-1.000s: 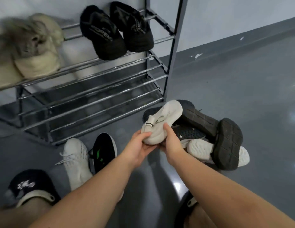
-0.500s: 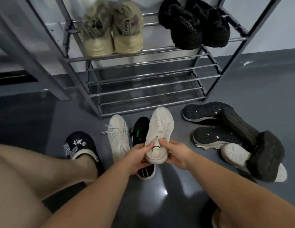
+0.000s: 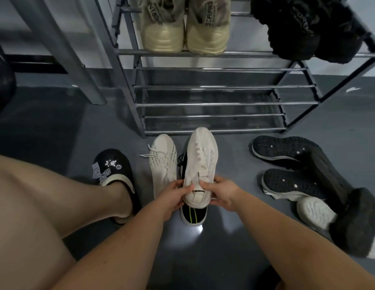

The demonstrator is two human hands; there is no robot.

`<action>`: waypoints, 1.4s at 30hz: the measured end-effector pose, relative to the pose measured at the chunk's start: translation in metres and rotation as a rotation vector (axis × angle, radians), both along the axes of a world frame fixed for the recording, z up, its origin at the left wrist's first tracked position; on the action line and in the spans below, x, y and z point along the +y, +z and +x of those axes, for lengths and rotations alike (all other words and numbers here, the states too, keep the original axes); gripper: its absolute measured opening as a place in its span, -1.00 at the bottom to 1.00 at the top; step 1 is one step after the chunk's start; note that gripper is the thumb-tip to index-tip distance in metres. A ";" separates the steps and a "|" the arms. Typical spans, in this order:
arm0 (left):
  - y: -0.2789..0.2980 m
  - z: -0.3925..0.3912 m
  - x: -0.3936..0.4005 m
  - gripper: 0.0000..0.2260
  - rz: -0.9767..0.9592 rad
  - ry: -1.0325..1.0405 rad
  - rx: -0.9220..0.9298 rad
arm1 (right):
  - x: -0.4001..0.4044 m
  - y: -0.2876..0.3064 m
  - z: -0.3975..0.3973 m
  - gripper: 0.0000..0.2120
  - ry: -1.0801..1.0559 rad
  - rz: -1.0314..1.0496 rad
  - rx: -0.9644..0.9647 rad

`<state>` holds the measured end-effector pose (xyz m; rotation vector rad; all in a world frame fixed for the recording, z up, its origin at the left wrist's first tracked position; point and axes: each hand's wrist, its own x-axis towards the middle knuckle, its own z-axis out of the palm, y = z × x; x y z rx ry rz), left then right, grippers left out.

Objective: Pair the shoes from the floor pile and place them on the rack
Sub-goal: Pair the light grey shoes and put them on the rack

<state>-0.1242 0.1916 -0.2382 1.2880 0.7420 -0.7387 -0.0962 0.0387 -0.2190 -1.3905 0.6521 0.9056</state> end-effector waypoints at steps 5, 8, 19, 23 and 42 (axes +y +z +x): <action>-0.006 0.008 -0.003 -0.67 0.020 -0.074 0.026 | -0.010 -0.011 0.003 -0.56 0.000 -0.005 0.020; -0.007 0.012 -0.017 -0.64 0.048 -0.203 0.006 | -0.028 -0.013 0.003 -0.53 -0.021 -0.015 0.026; -0.023 -0.017 -0.074 -0.60 0.051 -0.558 -0.051 | -0.080 -0.019 -0.031 -0.63 0.003 -0.225 0.076; -0.021 -0.016 -0.078 -0.61 0.118 -0.609 -0.085 | -0.084 -0.016 -0.040 -0.61 0.050 -0.255 0.023; 0.002 0.057 -0.169 -0.39 0.809 -1.524 -0.559 | -0.223 -0.009 -0.019 -0.29 0.750 -1.145 -0.223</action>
